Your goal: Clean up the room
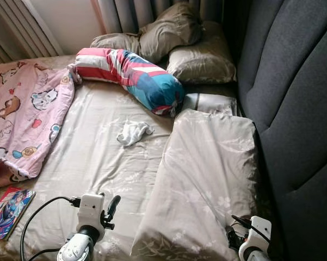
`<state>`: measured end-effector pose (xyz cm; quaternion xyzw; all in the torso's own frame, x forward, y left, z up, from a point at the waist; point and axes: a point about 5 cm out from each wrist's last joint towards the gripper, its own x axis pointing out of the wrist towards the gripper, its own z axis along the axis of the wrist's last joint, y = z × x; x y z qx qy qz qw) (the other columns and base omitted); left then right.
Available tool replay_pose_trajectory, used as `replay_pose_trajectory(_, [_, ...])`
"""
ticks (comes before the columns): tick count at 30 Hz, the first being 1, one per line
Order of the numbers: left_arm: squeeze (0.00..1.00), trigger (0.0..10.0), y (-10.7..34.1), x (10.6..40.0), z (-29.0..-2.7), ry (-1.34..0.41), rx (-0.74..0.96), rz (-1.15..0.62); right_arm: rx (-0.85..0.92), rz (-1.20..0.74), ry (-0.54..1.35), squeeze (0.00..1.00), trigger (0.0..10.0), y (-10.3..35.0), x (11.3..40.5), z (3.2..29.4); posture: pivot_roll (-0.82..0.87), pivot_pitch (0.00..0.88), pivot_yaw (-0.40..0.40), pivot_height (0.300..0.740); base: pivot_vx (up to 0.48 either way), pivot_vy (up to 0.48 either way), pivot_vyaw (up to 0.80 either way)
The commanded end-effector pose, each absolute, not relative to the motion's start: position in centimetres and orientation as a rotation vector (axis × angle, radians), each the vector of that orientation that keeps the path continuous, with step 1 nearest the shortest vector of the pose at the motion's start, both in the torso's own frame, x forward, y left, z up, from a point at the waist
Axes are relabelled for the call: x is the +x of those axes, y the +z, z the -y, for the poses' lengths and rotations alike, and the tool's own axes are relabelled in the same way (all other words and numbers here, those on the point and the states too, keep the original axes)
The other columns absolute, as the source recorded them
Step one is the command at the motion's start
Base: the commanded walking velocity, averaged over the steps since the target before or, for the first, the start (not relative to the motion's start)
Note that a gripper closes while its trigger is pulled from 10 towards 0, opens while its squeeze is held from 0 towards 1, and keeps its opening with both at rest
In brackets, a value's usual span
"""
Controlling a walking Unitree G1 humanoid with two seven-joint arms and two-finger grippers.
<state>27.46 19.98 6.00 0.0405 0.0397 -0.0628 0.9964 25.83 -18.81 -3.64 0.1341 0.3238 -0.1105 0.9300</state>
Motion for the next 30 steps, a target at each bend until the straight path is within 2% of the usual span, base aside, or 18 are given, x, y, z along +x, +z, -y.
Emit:
replay_pose_trajectory(1, [0.0,10.0,5.6,26.6,-20.3,-0.129,0.091,-0.113,0.284,-0.85,-0.203,0.0,10.0,-6.5,22.3,17.0,0.11,0.343,0.126,0.74,0.0,0.0,0.0])
replay_pose_trajectory(2, [0.0,10.0,5.6,26.6,-20.3,-0.129,0.091,-0.113,0.286,-0.852,-0.204,0.0,10.0,-6.5,22.3,17.0,0.11,0.343,0.126,0.74,0.0,0.0,0.0])
replay_pose_trajectory(3, [0.0,10.0,5.6,26.5,-20.3,-0.13,0.092,-0.114,0.286,-0.854,-0.209,0.0,5.0,-6.6,22.1,17.0,0.12,0.344,0.128,0.74,0.0,0.0,0.0])
replay_pose_trajectory(4, [0.0,10.0,5.6,26.5,-20.3,-0.13,0.092,-0.114,0.286,-0.854,-0.209,0.0,5.0,-6.6,22.1,17.0,0.12,0.344,0.128,0.74,0.0,0.0,0.0])
replay_pose_trajectory(5, [0.0,10.0,5.6,26.4,-20.4,-0.132,0.093,-0.116,0.287,-0.854,-0.212,0.0,0.0,-6.7,22.0,17.0,0.11,0.345,0.129,0.74,0.0,0.0,0.0])
replay_pose_trajectory(30, [0.0,10.0,5.6,26.8,-20.0,-0.127,0.086,-0.131,0.25,-0.803,-0.237,0.0,0.0,-6.0,22.9,17.9,0.09,0.321,0.114,0.74,0.0,0.0,0.0])
